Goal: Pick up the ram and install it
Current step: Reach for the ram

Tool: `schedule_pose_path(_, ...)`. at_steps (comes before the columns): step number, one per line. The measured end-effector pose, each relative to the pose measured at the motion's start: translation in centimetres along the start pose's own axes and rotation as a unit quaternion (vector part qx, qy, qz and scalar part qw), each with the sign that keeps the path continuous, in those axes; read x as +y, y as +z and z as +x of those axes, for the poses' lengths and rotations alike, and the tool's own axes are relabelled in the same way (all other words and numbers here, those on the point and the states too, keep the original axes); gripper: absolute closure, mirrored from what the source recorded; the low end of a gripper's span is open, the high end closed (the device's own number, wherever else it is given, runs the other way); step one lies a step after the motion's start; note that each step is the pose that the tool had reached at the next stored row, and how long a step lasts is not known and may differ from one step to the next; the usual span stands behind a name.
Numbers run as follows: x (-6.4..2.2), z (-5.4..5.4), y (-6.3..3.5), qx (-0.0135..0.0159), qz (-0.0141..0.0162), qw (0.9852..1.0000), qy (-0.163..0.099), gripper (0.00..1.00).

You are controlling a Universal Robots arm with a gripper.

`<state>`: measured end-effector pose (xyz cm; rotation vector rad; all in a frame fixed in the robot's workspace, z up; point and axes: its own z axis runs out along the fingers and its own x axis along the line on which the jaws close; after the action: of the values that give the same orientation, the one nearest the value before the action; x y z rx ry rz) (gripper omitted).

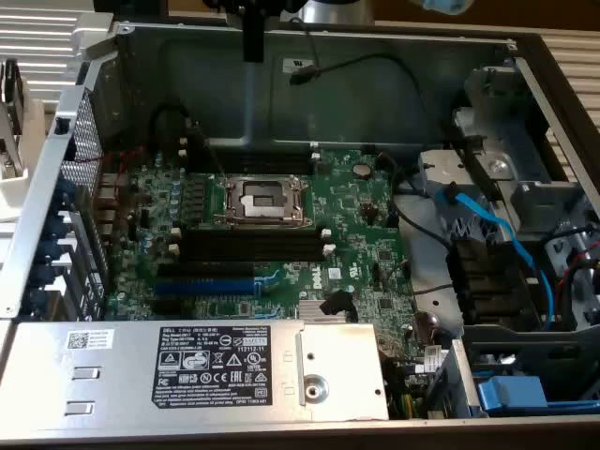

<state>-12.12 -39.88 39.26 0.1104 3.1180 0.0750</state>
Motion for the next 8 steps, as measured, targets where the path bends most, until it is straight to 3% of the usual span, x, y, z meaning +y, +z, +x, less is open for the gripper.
schedule_pose_path(8,0.00,0.00,0.00,0.0000,0.0000,1.0000,0.000,0.90)
